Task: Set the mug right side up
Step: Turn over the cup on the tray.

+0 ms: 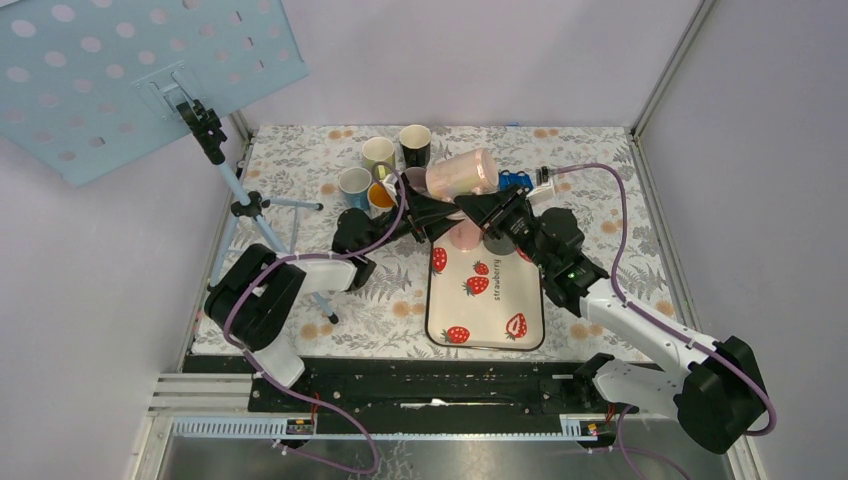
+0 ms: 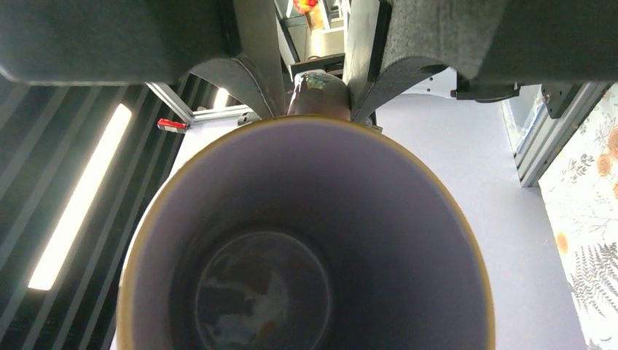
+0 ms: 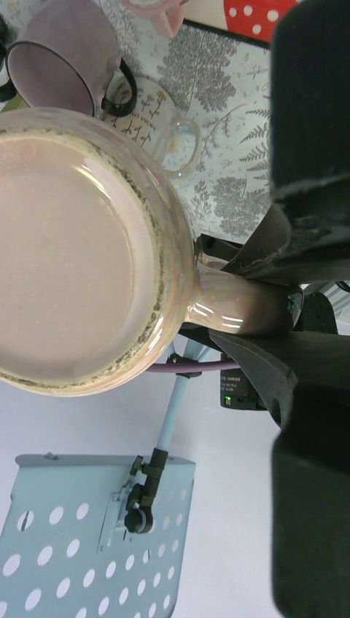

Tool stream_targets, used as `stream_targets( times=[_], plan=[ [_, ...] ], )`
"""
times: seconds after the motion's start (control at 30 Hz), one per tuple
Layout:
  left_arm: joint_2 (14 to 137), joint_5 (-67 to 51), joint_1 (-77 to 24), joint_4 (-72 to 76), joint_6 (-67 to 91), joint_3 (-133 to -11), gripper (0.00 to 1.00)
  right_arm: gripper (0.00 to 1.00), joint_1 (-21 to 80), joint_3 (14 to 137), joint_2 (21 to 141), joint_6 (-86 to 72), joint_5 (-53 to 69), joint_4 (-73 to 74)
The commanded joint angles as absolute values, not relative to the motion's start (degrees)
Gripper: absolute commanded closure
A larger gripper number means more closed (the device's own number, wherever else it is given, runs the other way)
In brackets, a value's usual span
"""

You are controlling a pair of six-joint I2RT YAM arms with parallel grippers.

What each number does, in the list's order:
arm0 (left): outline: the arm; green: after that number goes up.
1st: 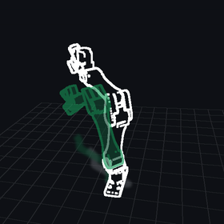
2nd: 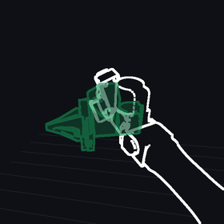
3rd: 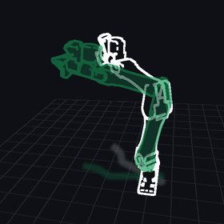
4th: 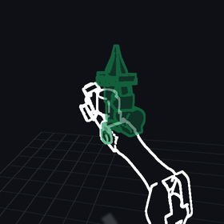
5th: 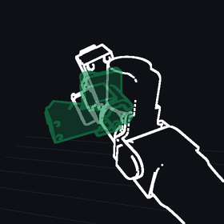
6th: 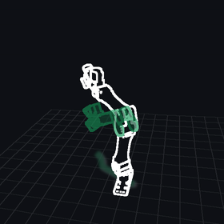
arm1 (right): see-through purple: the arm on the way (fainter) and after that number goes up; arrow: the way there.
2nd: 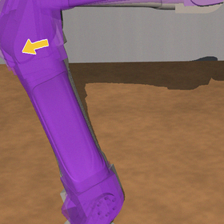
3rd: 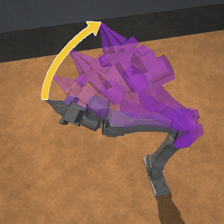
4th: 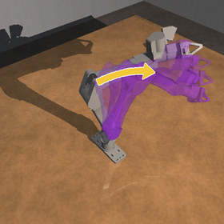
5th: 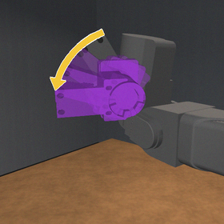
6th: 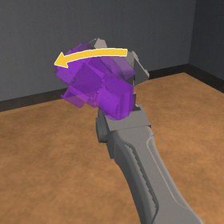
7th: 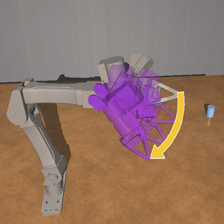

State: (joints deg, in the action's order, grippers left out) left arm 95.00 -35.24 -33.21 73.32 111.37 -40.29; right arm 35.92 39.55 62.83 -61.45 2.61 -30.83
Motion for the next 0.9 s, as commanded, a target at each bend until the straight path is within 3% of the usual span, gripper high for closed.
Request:
stream_targets(
  times=[0.0, 0.33, 0.53, 0.63, 0.87],
  plan=[
    [94.9, -34.8, -33.6, 83.0, 112.3, -43.2, 0.63, 1.00, 35.9, 40.7, 60.9, -63.6, 4.3, -43.6],
    [92.7, -33.5, -33.6, 85.3, 109.7, -44.0, 0.73, 1.00, 35.9, 38.6, 60.4, -66.5, 4.0, -45.2],
    [90.5, -34.6, -33.5, 82.7, 106.1, -43.8, 0.88, 1.00, 35.9, 38.1, 59.1, -66.5, 3.4, -43.8],
    [88.3, -35.5, -33.4, 76.8, 101.6, -44.4, 1.00, 1.00, 35.9, 38.3, 59.1, -66.4, 4.0, -42.8],
    [82.4, -35.9, -33.4, 56.6, 86.7, -47.8, 1.00, 1.00, 35.9, 39.2, 59.2, -65.3, 4.8, -38.6]
  ],
)
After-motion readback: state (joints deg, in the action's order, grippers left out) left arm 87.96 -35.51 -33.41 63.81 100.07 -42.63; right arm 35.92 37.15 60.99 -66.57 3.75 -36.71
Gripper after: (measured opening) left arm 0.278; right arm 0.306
